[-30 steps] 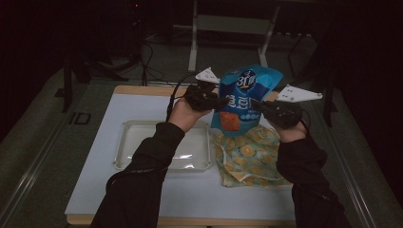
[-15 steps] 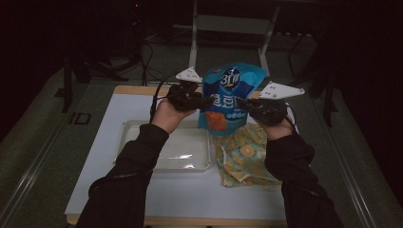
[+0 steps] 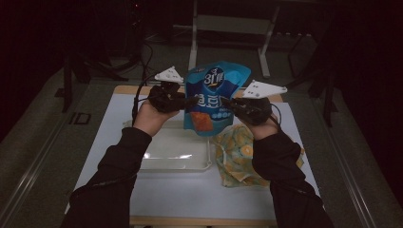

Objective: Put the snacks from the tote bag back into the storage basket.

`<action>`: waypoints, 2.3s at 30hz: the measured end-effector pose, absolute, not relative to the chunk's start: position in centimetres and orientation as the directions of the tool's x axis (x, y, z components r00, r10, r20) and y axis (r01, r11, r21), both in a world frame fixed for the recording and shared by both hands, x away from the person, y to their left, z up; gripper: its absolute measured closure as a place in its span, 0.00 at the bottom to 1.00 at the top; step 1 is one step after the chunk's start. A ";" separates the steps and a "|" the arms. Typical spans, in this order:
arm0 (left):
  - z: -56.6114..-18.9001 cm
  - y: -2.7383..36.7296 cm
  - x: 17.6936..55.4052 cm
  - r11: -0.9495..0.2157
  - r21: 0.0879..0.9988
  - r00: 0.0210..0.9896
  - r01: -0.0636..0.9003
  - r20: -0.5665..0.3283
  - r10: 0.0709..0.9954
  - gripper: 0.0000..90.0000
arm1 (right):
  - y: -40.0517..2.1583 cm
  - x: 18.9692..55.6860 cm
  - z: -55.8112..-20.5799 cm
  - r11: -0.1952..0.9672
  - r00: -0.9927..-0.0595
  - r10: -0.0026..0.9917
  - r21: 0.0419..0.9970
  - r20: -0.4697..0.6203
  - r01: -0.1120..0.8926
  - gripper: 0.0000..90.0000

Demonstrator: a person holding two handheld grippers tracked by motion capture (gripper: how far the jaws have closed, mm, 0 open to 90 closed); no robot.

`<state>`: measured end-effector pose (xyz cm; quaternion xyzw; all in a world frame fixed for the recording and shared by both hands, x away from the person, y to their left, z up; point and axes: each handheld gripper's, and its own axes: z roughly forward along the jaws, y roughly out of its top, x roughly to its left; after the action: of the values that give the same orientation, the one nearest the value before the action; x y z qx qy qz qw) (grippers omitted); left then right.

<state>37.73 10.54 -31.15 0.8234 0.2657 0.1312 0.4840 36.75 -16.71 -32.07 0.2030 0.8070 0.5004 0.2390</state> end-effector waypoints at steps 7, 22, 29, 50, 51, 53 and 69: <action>-31.0 12.2 37.0 -0.394 0.863 0.816 0.316 -0.035 0.577 0.97 | -15.0 36.5 -32.0 0.421 -0.816 0.547 0.904 -0.186 0.076 0.99; -31.3 15.5 35.2 -0.387 0.862 0.802 0.326 -0.036 0.596 0.97 | -11.7 35.3 -32.3 0.418 -0.833 0.526 0.905 -0.172 0.077 0.99; -31.8 16.5 34.3 -0.398 0.860 0.815 0.320 -0.036 0.579 0.97 | -10.9 34.2 -32.9 0.426 -0.839 0.513 0.902 -0.182 0.065 0.99; -37.5 17.4 34.5 -0.396 0.847 0.829 0.355 -0.090 0.552 0.97 | -10.1 33.6 -38.0 0.438 -0.844 0.517 0.891 -0.141 0.119 0.99; -37.8 17.4 34.6 -0.392 0.847 0.829 0.358 -0.095 0.551 0.97 | -10.0 33.6 -38.3 0.438 -0.844 0.518 0.891 -0.141 0.120 0.99; -38.3 17.4 34.7 -0.394 0.845 0.829 0.360 -0.097 0.551 0.97 | -9.9 33.6 -38.8 0.438 -0.841 0.522 0.890 -0.139 0.125 0.99; -41.1 16.9 35.8 -0.405 0.839 0.840 0.364 -0.108 0.532 0.97 | -10.3 34.0 -41.7 0.426 -0.825 0.554 0.889 -0.111 0.166 0.99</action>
<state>35.81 16.89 -41.10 0.8336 0.2688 0.0885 0.4744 33.99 -10.32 -41.71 0.2194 0.8208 0.4889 0.1981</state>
